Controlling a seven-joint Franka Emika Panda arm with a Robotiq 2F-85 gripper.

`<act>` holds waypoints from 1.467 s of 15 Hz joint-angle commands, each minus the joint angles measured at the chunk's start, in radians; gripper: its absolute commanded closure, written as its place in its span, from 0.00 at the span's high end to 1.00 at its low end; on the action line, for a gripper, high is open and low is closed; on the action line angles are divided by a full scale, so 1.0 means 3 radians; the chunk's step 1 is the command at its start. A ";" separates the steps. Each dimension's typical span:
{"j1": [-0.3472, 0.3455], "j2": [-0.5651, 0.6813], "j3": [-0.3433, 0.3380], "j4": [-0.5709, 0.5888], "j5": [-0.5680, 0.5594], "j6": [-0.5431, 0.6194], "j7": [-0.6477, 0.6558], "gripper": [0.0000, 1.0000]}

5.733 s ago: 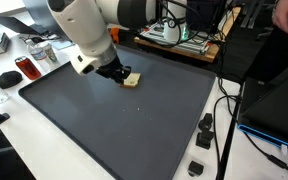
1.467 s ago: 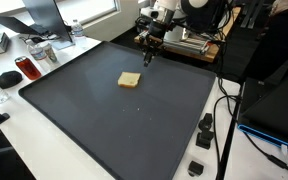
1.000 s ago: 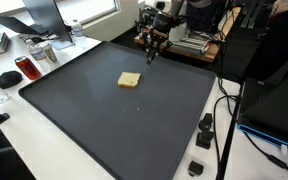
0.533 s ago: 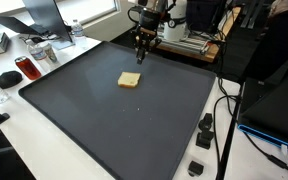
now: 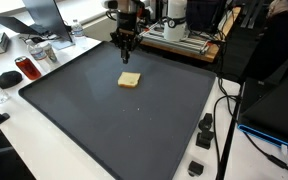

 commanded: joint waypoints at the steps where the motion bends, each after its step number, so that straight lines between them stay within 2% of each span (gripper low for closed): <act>1: -0.0298 0.0568 0.0503 0.0370 -0.0206 0.0495 -0.0073 0.06; 2: -0.0283 0.0632 0.0504 0.0423 -0.0245 0.0544 -0.0053 0.06; 3: -0.0039 0.0496 0.0108 0.0564 0.0168 0.0465 -0.0484 0.06; 4: -0.0305 0.0812 0.0606 0.0496 -0.0326 0.0642 -0.0052 0.06; 5: -0.0246 0.0797 0.0482 0.0571 -0.0199 0.0619 -0.0212 0.06; 6: -0.0066 0.0687 0.0208 0.0648 0.0052 0.0540 -0.0427 0.06; 7: -0.0294 0.0962 0.0630 0.0564 -0.0392 0.0673 -0.0045 0.06; 9: -0.0063 0.0794 0.0214 0.0689 -0.0049 0.0521 -0.0368 0.06; 10: -0.0211 0.0990 0.0476 0.0633 -0.0398 0.0638 -0.0076 0.06; 11: -0.0014 0.0818 0.0122 0.0712 -0.0112 0.0485 -0.0309 0.06; 12: -0.0126 0.0958 0.0298 0.0693 -0.0322 0.0572 -0.0178 0.06; 22: 0.0004 0.1225 0.0170 0.0781 -0.0499 0.0521 -0.0107 0.06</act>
